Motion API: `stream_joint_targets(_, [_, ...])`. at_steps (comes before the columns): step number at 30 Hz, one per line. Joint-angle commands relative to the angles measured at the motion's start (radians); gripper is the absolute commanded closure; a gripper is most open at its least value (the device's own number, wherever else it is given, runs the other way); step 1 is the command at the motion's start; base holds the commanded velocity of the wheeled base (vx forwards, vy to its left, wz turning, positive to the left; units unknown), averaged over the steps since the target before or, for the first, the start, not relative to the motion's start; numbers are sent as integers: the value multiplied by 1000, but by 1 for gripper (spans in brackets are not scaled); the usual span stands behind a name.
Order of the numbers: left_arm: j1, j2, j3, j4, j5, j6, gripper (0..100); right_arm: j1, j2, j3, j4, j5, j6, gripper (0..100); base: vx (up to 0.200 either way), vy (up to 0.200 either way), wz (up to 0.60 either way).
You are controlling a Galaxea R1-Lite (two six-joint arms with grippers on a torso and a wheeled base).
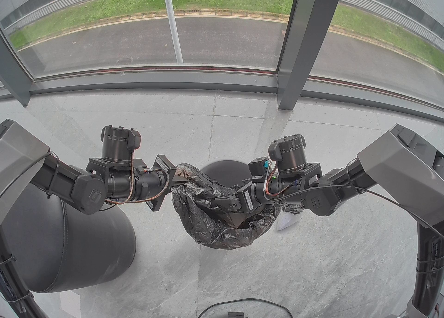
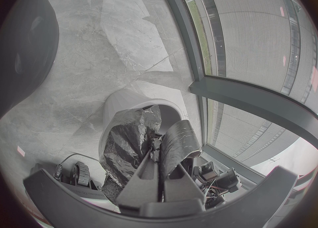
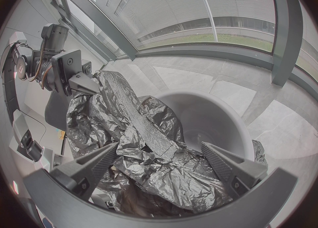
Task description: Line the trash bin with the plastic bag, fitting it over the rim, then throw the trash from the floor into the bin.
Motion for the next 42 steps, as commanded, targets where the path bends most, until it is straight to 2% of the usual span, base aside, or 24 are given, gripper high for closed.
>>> stream_joint_targets(1, [-1,-1,0,-1,0,-1,100,-1,24,-15,0,1,1,0,0,0,0])
stream_joint_targets(15, [-1,2,0,-1,-1,-1,100,-1,50,-24,-6,-1,4,0,0,0,0])
stream_joint_targets(16, [-1,2,0,-1,-1,-1,100,-1,52,-25,-7,-1,4,100,0,0,0])
stream_joint_targets(30, [-1,1,2,-1,-1,-2,100,-1,69,-65,-6,1,12,100,0,0,0])
stream_joint_targets(42, [-1,2,0,-1,0,1,100,0,-31,-51,-6,-13,12,100,0,0,0])
